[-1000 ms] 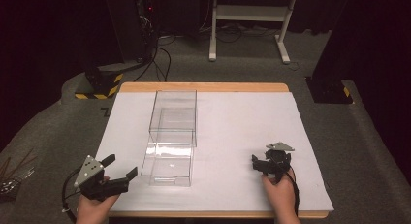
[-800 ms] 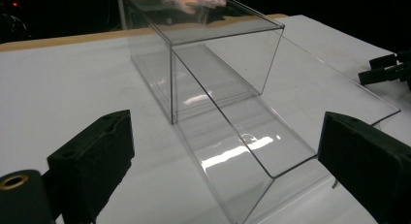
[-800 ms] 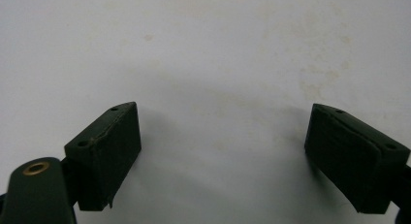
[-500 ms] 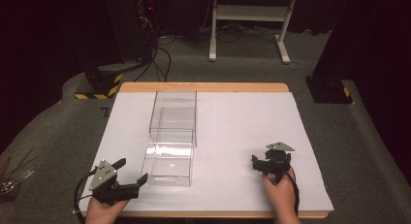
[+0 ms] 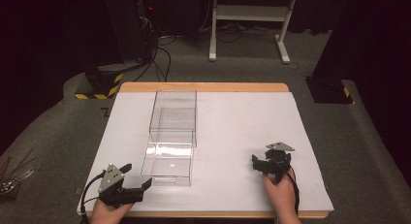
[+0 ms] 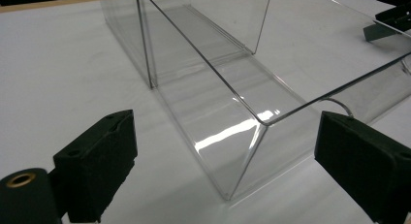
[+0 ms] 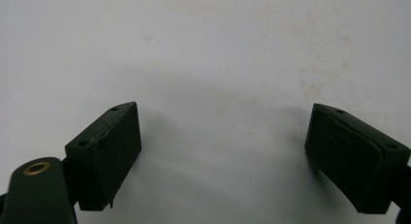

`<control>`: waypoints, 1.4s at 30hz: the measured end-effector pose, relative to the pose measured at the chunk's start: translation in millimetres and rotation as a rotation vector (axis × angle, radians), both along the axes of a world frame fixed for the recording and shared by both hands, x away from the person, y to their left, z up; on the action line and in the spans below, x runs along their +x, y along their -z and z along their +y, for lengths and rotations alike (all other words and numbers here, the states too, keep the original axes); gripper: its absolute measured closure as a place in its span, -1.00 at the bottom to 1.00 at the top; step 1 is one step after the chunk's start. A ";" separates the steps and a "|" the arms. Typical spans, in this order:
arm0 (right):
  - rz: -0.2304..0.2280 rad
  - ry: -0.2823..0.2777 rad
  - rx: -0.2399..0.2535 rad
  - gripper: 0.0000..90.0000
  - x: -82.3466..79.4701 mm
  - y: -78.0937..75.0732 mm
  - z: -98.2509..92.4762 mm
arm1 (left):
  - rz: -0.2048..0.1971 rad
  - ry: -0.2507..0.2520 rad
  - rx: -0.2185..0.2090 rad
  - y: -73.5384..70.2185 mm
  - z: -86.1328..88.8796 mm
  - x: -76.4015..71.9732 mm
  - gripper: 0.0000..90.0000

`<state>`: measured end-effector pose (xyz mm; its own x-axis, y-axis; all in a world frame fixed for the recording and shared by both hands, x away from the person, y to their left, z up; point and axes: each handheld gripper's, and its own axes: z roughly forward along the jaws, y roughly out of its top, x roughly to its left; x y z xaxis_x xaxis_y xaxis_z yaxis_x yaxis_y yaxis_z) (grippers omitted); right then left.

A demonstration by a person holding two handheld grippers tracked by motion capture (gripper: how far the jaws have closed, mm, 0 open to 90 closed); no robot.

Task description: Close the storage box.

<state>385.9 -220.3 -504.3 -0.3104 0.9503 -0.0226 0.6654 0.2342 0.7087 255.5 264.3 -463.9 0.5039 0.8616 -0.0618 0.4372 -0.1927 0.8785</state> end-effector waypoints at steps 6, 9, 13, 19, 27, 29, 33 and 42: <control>0.000 0.000 0.000 -0.72 0.0 0.0 0.0 | 0.016 -0.001 0.010 6.1 -2.3 2.1 -0.75; 0.000 0.000 0.000 -0.72 0.0 0.0 0.0 | 0.021 0.007 0.016 8.3 -3.7 3.3 -0.73; 0.000 -0.001 -0.001 -0.72 0.0 0.0 0.0 | 0.015 0.011 0.019 9.3 -8.2 3.1 -0.70; -0.001 -0.001 -0.001 -0.72 0.0 0.0 0.0 | 0.012 0.018 0.007 9.9 -9.8 5.0 -0.69; 0.001 0.001 0.000 -0.72 0.0 -0.1 0.2 | -0.004 -0.002 -0.001 9.5 -13.3 7.4 -0.68; 0.000 0.001 0.000 -0.72 -0.1 -0.1 0.2 | -0.001 -0.005 -0.008 10.1 -13.7 7.6 -0.68; 0.001 0.001 0.000 -0.72 0.0 -0.1 0.2 | -0.001 -0.012 -0.005 10.8 -14.8 8.4 -0.68; 0.000 0.001 0.000 -0.72 0.0 0.0 0.1 | 0.007 -0.033 -0.015 16.4 -19.4 8.0 -0.76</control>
<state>385.9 -220.1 -504.2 -0.3098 0.9505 -0.0228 0.6659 0.2341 0.7084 263.5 245.0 -480.3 0.4744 0.8768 -0.0783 0.4494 -0.1647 0.8780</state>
